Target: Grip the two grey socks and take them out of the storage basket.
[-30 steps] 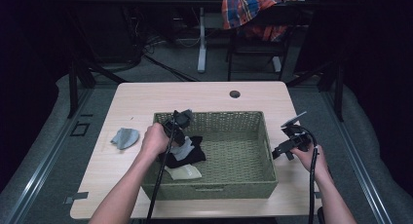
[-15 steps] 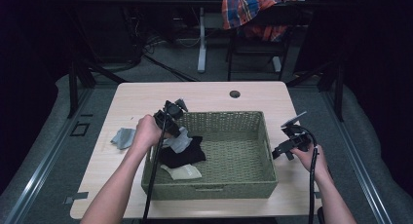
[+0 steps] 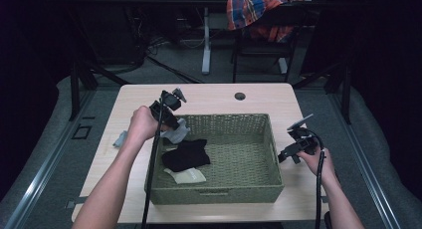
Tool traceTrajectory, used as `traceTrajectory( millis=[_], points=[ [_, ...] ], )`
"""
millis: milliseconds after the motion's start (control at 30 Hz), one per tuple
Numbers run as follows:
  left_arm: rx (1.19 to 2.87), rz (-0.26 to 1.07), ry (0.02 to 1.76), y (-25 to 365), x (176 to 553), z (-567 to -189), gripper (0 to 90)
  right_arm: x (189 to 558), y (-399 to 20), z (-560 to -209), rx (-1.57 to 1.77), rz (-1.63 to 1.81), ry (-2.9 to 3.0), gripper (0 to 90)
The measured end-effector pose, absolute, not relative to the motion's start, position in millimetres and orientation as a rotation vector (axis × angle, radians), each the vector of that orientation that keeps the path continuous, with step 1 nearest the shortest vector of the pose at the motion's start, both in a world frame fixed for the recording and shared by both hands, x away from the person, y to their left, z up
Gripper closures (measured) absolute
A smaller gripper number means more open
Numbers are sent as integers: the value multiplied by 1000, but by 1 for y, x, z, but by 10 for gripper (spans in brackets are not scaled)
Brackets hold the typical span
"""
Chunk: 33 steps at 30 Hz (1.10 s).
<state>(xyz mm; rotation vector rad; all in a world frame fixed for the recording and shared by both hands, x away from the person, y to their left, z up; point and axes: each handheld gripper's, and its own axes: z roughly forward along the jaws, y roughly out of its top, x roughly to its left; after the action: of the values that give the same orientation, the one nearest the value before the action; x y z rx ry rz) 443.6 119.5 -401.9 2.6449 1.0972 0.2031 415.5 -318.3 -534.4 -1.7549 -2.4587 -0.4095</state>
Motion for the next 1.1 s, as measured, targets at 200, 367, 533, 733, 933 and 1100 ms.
traceTrajectory(
  millis=[200,367,533,733,933,1100],
  points=[
    [2604,249,1107,128,448,-380,854,415,-318,-536,-1774,-426,-2447,81],
    [2590,283,1136,135,453,-366,854,414,-317,-537,-1791,-438,-2441,81],
    [2585,305,1152,140,457,-359,854,415,-318,-536,-1777,-424,-2453,81],
    [2561,324,1192,150,464,-351,855,416,-320,-534,-1734,-383,-2473,81],
    [2518,348,1246,165,470,-342,854,415,-318,-536,-1777,-420,-2454,81],
    [2494,363,1312,181,478,-338,854,415,-319,-536,-1767,-408,-2456,81]
  ],
)
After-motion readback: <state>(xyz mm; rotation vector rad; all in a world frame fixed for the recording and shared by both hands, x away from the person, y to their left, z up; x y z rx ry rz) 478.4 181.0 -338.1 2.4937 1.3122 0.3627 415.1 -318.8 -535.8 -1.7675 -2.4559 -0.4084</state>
